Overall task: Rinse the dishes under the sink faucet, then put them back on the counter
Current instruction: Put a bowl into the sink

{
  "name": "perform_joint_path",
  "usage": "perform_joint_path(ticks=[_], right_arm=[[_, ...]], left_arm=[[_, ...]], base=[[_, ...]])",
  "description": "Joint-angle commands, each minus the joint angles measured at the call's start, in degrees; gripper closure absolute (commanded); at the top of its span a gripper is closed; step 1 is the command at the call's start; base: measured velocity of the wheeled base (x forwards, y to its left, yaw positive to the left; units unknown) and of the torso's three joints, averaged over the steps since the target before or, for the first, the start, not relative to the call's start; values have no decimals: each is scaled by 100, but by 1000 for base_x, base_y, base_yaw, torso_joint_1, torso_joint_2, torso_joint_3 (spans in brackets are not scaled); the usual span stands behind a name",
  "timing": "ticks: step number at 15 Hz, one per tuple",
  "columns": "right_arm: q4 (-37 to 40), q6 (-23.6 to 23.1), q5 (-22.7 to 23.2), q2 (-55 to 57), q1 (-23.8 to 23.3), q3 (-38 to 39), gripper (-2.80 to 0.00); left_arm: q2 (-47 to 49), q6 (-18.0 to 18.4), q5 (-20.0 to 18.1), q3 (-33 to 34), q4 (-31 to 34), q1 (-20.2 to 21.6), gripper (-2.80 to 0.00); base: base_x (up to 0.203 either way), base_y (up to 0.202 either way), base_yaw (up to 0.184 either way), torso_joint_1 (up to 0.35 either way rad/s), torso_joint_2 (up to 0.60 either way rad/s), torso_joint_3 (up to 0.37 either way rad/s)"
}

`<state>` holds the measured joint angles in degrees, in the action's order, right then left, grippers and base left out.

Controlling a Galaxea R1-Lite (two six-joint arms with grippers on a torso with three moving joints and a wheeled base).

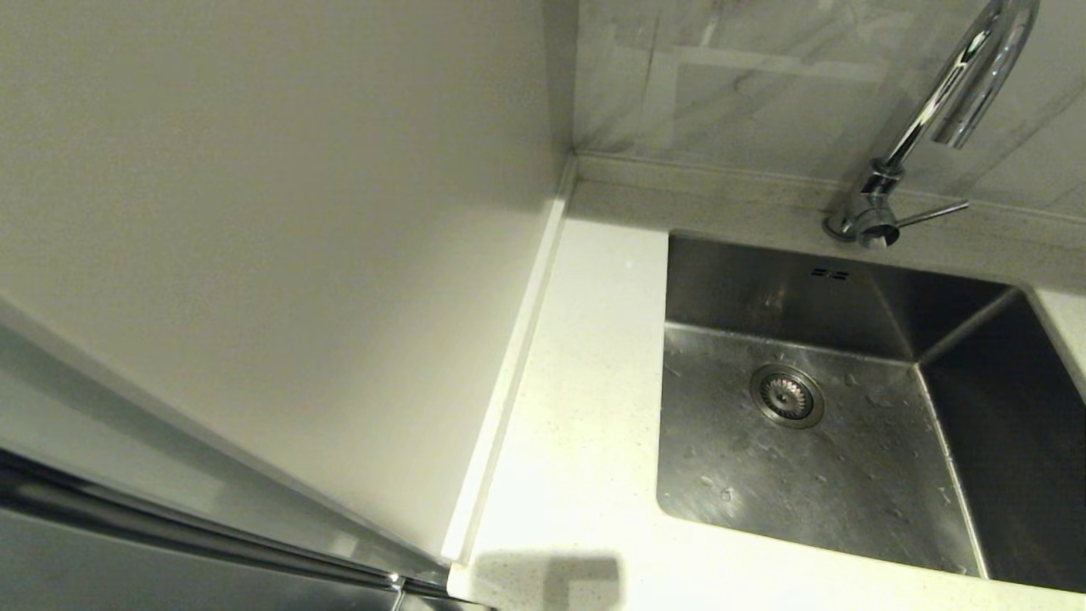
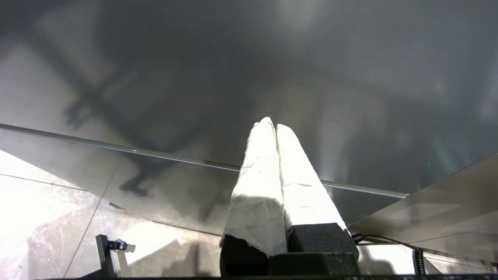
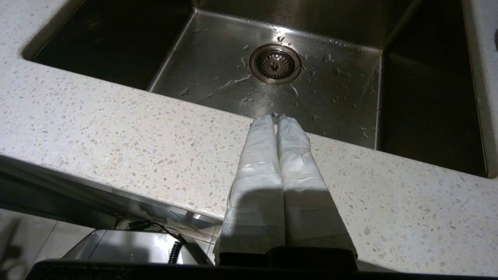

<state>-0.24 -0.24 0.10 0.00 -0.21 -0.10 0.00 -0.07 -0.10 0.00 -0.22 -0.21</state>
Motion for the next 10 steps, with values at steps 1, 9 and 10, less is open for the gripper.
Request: perform_joint_path(ticks=[1, 9, 10], right_arm=[[-2, -11, 7, 0, 3, 1, 0], [-197, 106, -130, 3, 2, -429, 0], [-189, 105, -132, 35, 3, -695, 0]], left_arm=[[0, -1, 2, 18, -4, 3, 0], [0, -1, 2, 18, -4, 3, 0], [0, -1, 2, 18, -4, 3, 0]], base=[[0, 0, 0, 0, 0, 0], [0, 0, 0, 0, 0, 0], [0, 0, 0, 0, 0, 0]])
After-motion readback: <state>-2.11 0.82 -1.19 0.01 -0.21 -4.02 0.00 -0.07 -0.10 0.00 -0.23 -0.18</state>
